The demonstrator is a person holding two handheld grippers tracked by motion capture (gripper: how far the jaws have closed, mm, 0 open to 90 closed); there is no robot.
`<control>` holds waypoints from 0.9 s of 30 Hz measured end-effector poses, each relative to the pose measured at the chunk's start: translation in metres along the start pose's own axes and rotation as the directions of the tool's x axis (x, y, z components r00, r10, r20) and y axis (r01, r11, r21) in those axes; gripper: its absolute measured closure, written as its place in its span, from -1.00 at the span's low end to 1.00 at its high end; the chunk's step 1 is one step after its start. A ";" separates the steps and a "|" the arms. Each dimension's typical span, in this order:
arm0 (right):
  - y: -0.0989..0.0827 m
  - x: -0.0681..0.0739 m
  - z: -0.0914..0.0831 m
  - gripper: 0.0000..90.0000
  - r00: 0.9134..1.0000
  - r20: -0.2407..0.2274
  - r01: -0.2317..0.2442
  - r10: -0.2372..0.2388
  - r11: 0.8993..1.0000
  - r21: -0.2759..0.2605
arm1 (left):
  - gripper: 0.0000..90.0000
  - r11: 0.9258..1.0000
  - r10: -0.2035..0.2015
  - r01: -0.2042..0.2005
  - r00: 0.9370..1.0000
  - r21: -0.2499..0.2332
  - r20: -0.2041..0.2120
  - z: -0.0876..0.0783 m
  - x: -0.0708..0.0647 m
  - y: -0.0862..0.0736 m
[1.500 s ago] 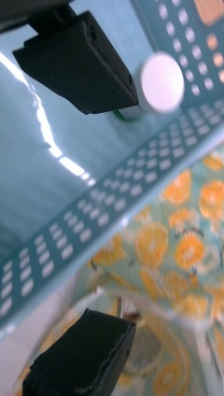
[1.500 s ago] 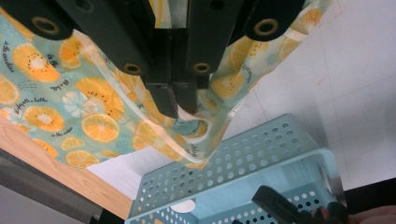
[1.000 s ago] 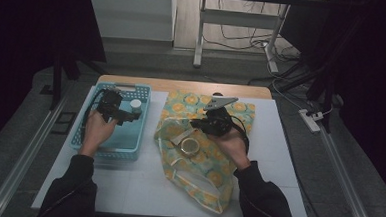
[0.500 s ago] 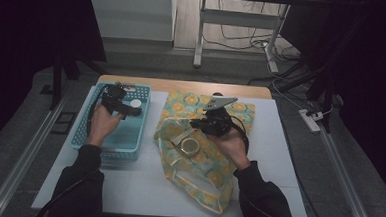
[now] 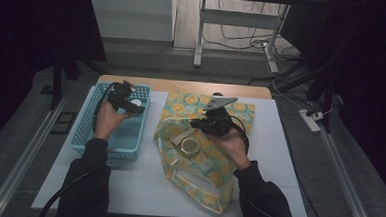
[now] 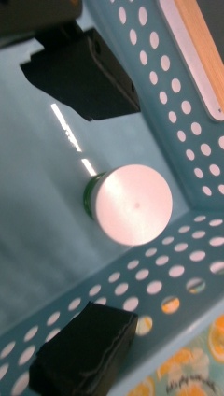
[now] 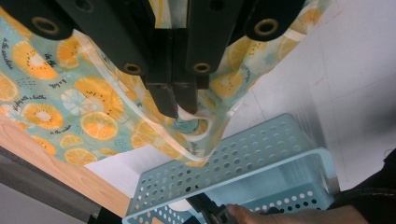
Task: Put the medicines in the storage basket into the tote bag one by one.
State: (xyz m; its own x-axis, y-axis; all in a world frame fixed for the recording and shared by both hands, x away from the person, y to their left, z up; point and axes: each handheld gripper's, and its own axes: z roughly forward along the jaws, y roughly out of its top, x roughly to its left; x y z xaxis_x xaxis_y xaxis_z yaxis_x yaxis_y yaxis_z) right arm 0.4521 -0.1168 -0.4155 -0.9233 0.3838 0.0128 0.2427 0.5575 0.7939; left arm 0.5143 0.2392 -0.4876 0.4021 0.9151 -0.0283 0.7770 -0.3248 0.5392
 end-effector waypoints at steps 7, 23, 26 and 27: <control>0.000 0.000 0.000 1.00 1.000 -0.001 0.001 -0.001 1.000 -0.001 | -0.38 1.000 0.002 -0.002 1.000 -0.013 0.012 0.004 0.002 0.002; 0.000 0.000 0.000 1.00 1.000 0.001 0.002 -0.002 1.000 -0.001 | 0.11 0.999 -0.035 0.035 0.999 0.024 0.022 0.009 0.004 0.005; 0.000 0.000 0.000 1.00 1.000 0.000 0.002 -0.002 1.000 -0.002 | 0.11 0.999 -0.040 0.039 0.999 0.024 0.025 0.007 0.004 0.005; 0.000 0.000 0.000 1.00 1.000 0.001 0.002 -0.002 1.000 -0.002 | 0.11 0.999 -0.043 0.043 0.999 0.020 0.030 0.006 0.004 0.005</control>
State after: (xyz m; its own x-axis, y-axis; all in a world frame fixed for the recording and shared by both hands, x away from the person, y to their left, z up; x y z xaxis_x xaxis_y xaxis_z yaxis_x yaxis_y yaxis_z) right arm 0.4521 -0.1165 -0.4159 -0.9236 0.3831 0.0102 0.2398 0.5569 0.7952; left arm 0.5224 0.2397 -0.4897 0.3824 0.9208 -0.0766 0.8031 -0.2903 0.5203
